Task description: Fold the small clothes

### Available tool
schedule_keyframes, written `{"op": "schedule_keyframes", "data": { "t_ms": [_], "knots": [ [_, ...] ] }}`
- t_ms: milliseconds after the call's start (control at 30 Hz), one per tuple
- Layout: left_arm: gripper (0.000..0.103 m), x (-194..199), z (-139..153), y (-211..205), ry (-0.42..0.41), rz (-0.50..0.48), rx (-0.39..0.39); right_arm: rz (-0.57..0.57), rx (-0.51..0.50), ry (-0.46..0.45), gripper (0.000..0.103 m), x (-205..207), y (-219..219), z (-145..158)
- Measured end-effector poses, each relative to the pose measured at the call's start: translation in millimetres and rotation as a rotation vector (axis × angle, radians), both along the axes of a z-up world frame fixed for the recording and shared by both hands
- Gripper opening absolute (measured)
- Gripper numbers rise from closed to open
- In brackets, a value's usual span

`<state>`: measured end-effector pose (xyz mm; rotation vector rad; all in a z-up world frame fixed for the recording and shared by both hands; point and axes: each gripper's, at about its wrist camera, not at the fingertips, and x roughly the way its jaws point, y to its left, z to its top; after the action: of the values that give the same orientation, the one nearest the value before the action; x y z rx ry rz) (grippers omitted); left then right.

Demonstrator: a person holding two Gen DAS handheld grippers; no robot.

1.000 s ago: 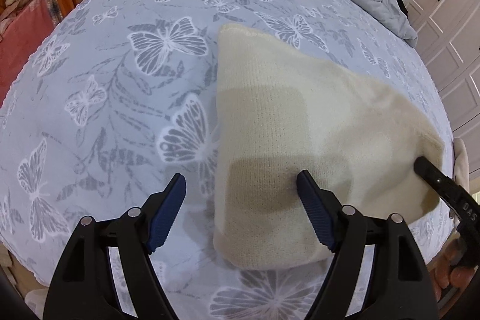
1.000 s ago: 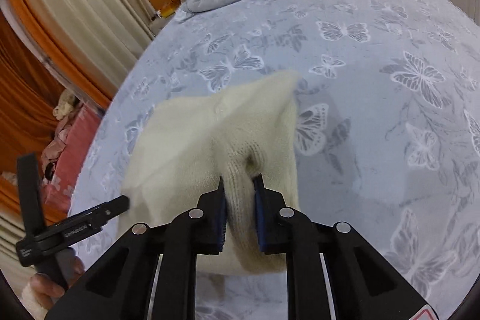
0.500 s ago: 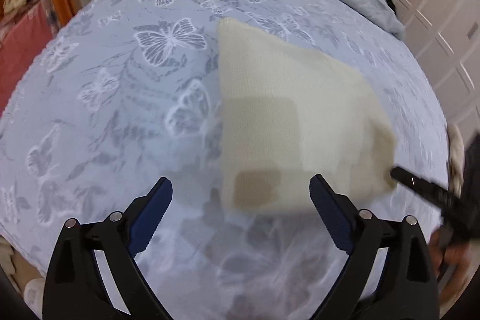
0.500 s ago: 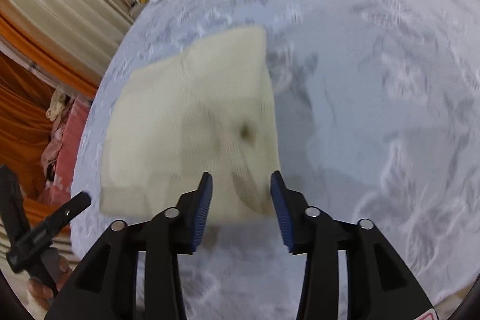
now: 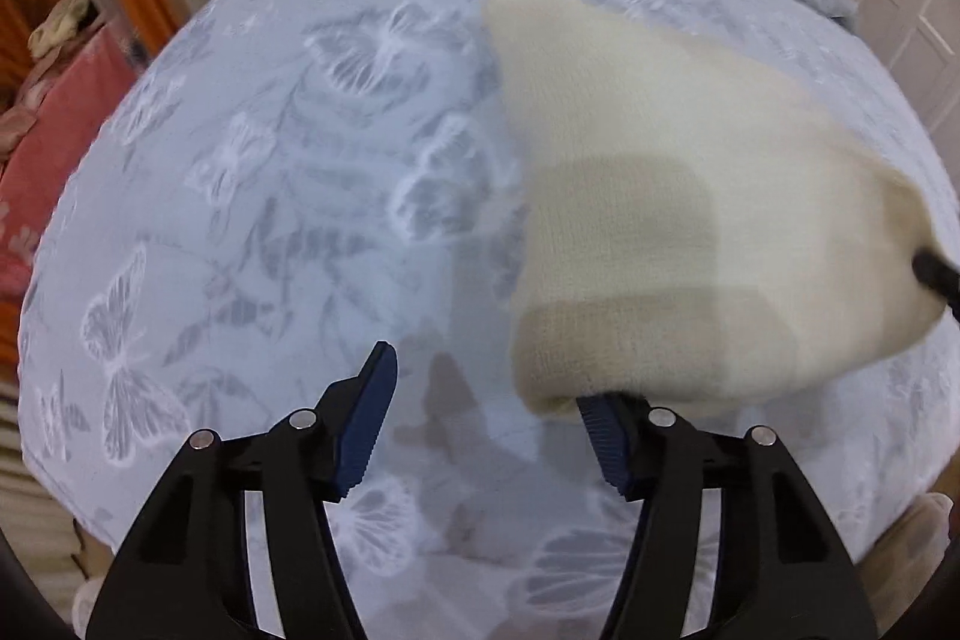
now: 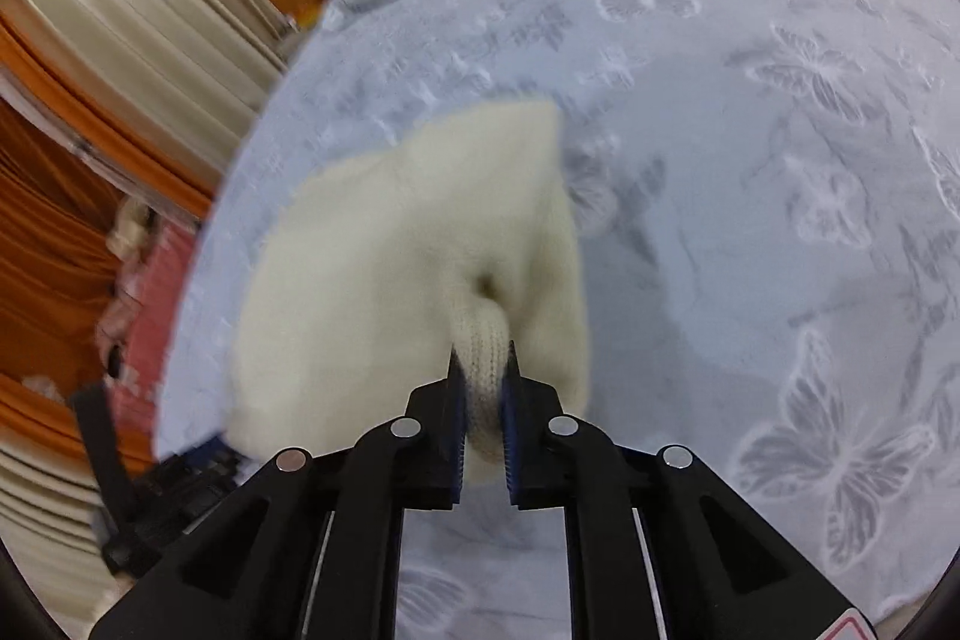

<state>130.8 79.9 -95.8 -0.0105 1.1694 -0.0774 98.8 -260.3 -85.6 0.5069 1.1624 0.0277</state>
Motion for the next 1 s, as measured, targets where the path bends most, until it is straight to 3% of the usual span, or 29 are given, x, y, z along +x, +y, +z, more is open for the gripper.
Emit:
{"op": "schedule_keyframes", "data": {
  "t_ms": [33, 67, 167, 233, 367, 500, 533, 567, 633, 733, 833, 933, 1000],
  "knots": [
    [0.062, -1, -13, 3, 0.043, 0.022, -0.007, 0.024, -0.009, 0.050, 0.008, -1, 3, -20],
    [0.063, -2, -20, 4, 0.066, 0.037, -0.014, 0.027, -0.021, 0.032, 0.008, -7, 5, -27],
    [0.066, -7, -17, 3, 0.057, 0.045, -0.012, -0.034, 0.004, -0.017, 0.012, -14, 3, -1],
    [0.066, -11, -4, 4, 0.046, 0.031, -0.024, -0.057, -0.007, -0.074, 0.013, -16, 3, 24],
    [0.066, -29, 31, 16, -0.005, 0.030, -0.110, 0.009, -0.094, -0.173, 0.014, -3, 19, 64],
    [0.075, -31, 64, 19, -0.084, 0.075, -0.203, 0.019, -0.127, -0.157, 0.019, 22, 27, 52],
    [0.075, -23, 64, 13, -0.093, 0.075, -0.192, 0.021, -0.134, -0.142, 0.018, 26, 28, 44],
    [0.075, -15, 60, 8, -0.093, 0.076, -0.164, 0.029, -0.179, -0.087, 0.007, 35, 24, 26],
    [0.075, 5, 37, -5, -0.050, 0.059, -0.085, 0.052, -0.228, -0.043, 0.006, 39, 23, 2],
    [0.077, 16, 8, -13, 0.007, 0.039, -0.055, 0.036, -0.205, -0.046, 0.006, 24, 18, 12],
    [0.075, 7, 25, -8, -0.024, 0.031, -0.053, 0.003, -0.150, -0.082, 0.010, -4, 13, 42],
    [0.076, -17, 51, -4, -0.073, 0.027, -0.089, 0.016, -0.165, -0.093, 0.014, -37, 20, 59],
    [0.084, -33, 61, -9, -0.083, 0.010, -0.080, 0.004, -0.187, -0.100, 0.015, -59, 25, 64]
  ]
}}
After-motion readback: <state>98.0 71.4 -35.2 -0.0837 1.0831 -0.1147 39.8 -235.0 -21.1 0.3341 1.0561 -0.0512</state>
